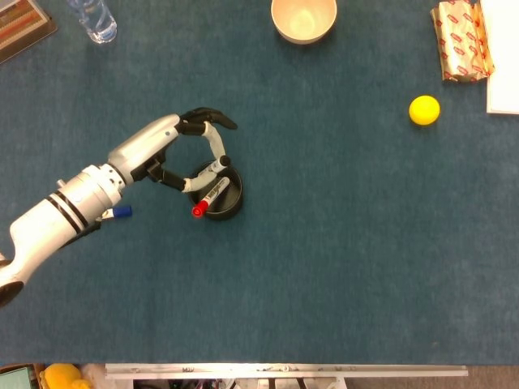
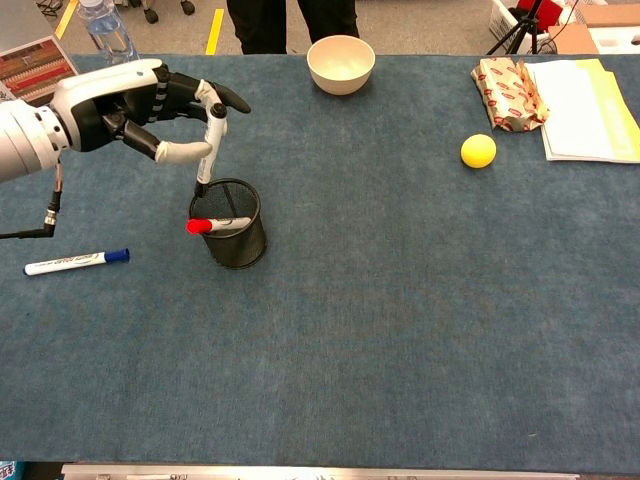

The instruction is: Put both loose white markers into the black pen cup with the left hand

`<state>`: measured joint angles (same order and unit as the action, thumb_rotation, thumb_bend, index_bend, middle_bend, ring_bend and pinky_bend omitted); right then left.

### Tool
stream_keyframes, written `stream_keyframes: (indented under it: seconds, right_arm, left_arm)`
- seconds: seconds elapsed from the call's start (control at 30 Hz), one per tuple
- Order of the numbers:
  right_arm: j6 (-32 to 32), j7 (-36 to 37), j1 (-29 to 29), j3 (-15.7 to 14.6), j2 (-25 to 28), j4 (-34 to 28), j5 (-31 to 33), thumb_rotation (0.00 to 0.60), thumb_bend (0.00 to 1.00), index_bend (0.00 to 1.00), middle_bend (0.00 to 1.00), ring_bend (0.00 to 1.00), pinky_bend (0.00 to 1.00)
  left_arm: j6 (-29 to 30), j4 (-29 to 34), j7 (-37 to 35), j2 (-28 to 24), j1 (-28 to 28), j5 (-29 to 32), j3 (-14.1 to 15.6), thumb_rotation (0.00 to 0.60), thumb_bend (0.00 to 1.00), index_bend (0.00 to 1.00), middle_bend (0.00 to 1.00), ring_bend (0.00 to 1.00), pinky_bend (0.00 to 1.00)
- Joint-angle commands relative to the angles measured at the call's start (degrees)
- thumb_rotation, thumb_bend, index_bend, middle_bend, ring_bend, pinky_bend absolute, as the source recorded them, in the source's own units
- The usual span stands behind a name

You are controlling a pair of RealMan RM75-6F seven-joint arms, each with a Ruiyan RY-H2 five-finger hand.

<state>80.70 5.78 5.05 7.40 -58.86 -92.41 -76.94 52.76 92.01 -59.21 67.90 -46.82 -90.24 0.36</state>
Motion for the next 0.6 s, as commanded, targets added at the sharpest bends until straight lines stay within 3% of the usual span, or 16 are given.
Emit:
stream_keyframes:
  seconds: [0.03,0.33,0.5,0.6]
  right_arm:
    - [0.2,0.3,-0.2,0.0,0.0,0.2,0.0,0.6,0.13,0.21,0.3,0.16,0.32]
    - [0.7,1.2,-0.8,-0.1,0.3,0.5,-0.1,0.6,0.13,0.21,0.3,0.16,0.32]
    - [0.9,1.4,-1.0,0.0,0.5,0.5,-0.3,0.6,0.13,0.21,0.3,0.16,0.32]
    - [0.9,1.3,-0.9,0.0,0.5,0.4,-0.4,0.6,0.13,0.21,0.3,0.16,0.32]
  left_arm:
    - [-0.5,0.2,1.0,0.9,-0.1,0.5,-0.3,0.6,0.32,0.57,0.21,0.09,0.16]
    - [-2.3,-1.3,4.4,4.1,-0.1,2.4,-0.8,0.6,0.32,0.54,0.2,0.09,0.16]
    - [-2.9,-3.2,6.4,4.8,0.4,3.1,-0.6,0.6,0.32,0.35,0.16,0.08,0.16]
    - [-2.7,-4.2,7.8,4.5,0.8,2.8,-0.2,0.6,0.32,0.3,0.14,0.07,0.16]
